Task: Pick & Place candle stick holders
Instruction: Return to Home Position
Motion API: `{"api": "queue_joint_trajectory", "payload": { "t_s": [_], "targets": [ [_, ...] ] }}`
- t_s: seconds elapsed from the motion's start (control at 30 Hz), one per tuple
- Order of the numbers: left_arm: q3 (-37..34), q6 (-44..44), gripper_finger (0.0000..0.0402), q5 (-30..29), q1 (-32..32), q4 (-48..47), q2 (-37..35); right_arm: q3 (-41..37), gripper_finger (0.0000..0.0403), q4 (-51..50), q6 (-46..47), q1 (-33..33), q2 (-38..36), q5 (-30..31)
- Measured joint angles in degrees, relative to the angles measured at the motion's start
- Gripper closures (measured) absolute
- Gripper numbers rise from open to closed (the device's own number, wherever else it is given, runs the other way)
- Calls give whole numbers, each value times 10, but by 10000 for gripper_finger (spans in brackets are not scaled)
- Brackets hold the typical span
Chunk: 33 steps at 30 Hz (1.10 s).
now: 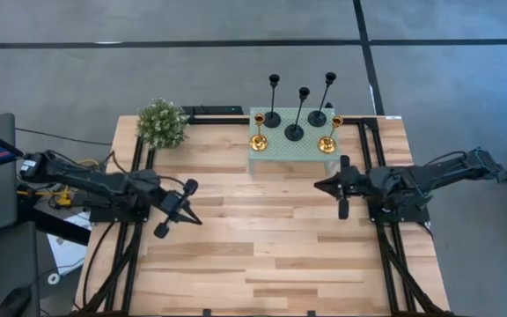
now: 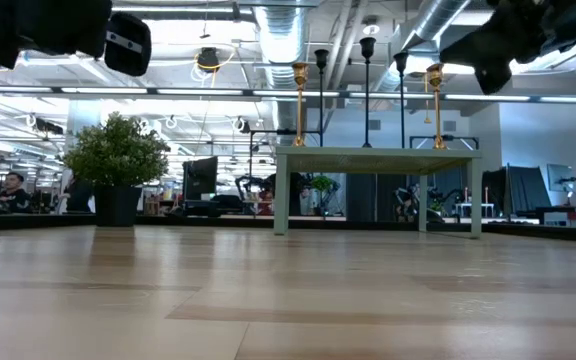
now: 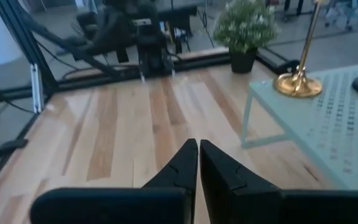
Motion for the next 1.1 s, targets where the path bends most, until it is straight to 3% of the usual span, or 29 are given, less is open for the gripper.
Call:
{"api": "queue_joint_trajectory", "payload": {
  "t_s": [0.23,1.1],
  "targets": [
    [-43,-42,394,15,25,3,-90,-15,392,-6,-12,0,-63,-3],
    [-107,-85,394,24,46,13,-220,-14,392,-49,-10,1,-213,-4]
  ]
}}
